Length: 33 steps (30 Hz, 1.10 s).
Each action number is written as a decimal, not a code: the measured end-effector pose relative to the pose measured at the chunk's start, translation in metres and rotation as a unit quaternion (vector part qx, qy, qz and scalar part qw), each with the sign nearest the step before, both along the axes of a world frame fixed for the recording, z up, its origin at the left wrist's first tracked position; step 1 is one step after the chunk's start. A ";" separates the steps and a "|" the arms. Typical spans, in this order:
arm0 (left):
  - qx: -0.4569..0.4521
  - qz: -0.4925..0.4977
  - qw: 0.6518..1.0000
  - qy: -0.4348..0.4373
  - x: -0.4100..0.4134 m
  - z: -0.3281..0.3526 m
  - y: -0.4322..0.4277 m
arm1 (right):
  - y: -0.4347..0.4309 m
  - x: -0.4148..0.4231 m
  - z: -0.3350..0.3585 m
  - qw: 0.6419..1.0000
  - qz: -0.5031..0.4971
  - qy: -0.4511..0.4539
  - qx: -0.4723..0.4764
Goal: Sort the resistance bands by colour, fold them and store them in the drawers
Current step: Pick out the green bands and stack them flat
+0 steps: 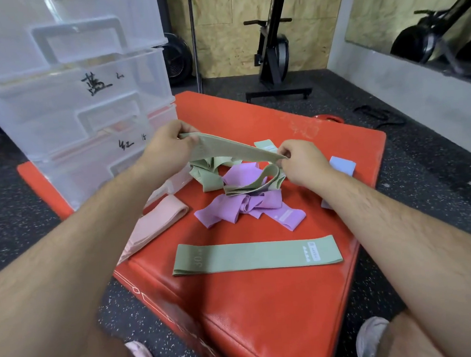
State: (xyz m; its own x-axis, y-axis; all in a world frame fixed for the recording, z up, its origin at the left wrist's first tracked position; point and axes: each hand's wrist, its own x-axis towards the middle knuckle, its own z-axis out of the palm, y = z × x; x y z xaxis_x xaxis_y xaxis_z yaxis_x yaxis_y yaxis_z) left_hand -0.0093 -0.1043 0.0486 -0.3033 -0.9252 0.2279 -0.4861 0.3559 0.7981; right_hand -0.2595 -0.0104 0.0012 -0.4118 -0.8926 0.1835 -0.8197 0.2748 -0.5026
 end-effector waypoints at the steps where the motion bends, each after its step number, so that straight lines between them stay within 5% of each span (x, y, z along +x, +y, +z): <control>1: 0.001 0.006 1.000 0.005 0.001 0.001 0.001 | -0.001 -0.001 0.001 1.000 -0.003 -0.004 -0.007; 15: 0.036 -0.020 0.999 0.031 0.039 0.003 0.001 | 0.032 -0.031 0.038 0.997 0.079 -0.002 -0.013; 23: 0.079 -0.066 0.994 -0.044 0.057 -0.009 0.026 | 0.076 -0.041 0.038 0.993 0.102 -0.057 0.030; 33: 0.042 -0.112 0.976 -0.182 0.072 -0.041 0.068 | 0.124 -0.022 0.013 0.985 0.113 -0.008 0.127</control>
